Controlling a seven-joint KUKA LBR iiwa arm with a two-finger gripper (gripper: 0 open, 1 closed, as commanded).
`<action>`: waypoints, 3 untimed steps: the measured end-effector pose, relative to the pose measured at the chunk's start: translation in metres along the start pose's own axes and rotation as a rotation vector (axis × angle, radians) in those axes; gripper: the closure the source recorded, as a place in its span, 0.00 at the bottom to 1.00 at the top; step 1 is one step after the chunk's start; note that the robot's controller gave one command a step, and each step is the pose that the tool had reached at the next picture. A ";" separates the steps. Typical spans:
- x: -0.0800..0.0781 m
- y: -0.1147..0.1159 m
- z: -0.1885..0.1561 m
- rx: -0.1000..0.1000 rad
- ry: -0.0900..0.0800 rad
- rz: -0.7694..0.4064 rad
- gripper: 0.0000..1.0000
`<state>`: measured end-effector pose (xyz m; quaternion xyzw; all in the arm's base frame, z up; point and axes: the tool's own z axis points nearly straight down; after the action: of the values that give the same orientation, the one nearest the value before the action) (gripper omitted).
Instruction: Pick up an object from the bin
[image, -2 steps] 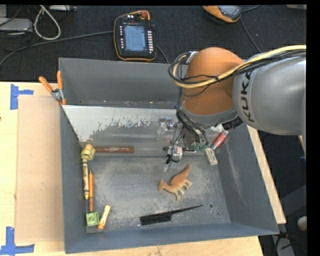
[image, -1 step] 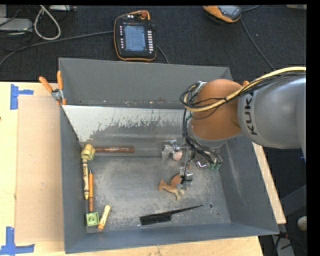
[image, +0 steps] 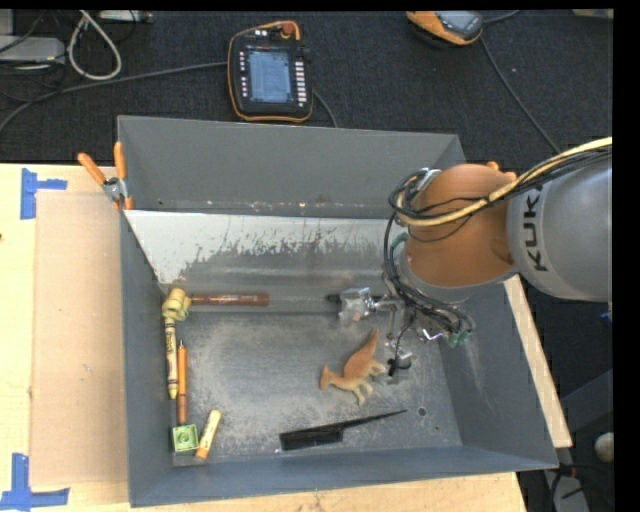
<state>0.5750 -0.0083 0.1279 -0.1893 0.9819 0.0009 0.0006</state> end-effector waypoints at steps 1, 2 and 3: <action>0.009 0.001 0.030 -0.004 0.010 -0.118 0.00; 0.004 -0.006 0.059 0.000 0.001 -0.276 0.00; -0.004 -0.001 0.058 -0.004 0.006 -0.162 1.00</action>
Offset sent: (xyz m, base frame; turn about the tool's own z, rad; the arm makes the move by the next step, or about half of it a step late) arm -0.0012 -0.0079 -0.0579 -0.2793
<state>0.5792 -0.0074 0.0702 -0.2683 0.9633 0.0023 -0.0025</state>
